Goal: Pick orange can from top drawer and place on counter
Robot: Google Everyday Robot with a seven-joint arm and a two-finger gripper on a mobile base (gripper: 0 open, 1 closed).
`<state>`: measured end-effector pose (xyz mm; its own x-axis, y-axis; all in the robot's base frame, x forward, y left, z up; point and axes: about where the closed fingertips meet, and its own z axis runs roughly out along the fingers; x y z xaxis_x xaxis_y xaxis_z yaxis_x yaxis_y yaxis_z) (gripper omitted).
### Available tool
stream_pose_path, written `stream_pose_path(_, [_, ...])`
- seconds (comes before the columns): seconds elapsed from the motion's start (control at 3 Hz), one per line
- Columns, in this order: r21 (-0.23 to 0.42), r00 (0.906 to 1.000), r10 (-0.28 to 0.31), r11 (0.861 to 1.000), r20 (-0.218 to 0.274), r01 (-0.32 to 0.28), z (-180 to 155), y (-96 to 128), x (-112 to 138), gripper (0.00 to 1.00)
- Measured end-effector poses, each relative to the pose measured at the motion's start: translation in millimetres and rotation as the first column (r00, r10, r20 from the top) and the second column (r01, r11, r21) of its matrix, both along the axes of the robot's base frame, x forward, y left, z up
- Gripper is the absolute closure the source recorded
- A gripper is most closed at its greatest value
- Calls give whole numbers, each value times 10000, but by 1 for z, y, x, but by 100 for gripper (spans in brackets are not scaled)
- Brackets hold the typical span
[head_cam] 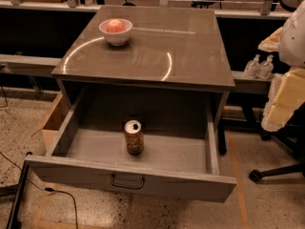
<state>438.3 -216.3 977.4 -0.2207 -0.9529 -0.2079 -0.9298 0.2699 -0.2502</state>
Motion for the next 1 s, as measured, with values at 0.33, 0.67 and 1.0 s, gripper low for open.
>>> stream_pose_path(0.33, [60, 10000, -14, 10000, 73, 14, 1, 1, 0, 0])
stream_pose_path(0.67, [944, 10000, -28, 9955, -26, 30, -14, 10, 1, 0])
stream_pose_path(1.0, [2946, 9997, 254, 9553, -44, -230, -68, 32, 3, 0])
